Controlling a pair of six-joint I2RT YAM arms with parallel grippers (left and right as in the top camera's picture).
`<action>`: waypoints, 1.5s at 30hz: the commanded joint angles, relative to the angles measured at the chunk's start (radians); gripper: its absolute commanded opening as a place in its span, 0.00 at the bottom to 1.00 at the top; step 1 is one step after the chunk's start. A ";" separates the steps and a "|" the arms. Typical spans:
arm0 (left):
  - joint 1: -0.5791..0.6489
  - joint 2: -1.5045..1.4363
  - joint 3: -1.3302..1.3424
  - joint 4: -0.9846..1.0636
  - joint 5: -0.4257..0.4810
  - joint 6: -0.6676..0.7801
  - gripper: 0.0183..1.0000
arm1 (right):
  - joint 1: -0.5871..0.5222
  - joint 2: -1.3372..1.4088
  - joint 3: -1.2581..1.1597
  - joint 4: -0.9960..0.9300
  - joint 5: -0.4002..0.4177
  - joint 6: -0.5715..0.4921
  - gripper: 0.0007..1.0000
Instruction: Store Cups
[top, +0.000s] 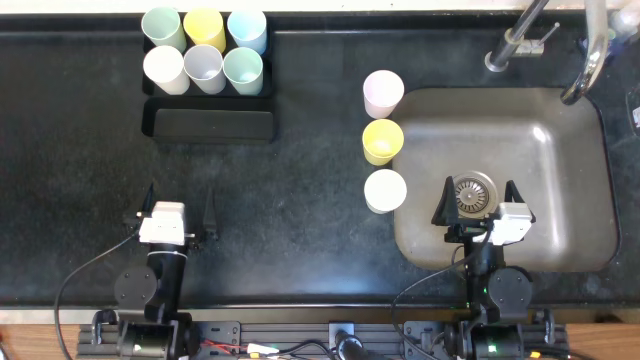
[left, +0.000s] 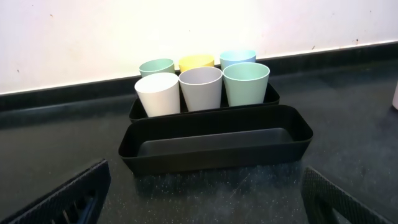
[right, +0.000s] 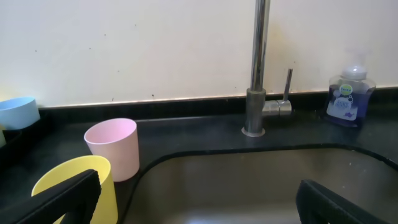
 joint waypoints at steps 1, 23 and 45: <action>0.000 0.020 0.065 -0.040 0.030 -0.032 1.00 | 0.005 -0.010 -0.013 0.004 -0.007 0.005 1.00; -0.421 2.059 2.569 -1.426 0.126 -0.545 1.00 | 0.005 -0.010 -0.013 0.004 -0.007 0.005 1.00; -0.569 2.341 2.570 -1.324 0.066 -0.721 1.00 | 0.005 -0.010 -0.013 0.004 -0.007 0.005 1.00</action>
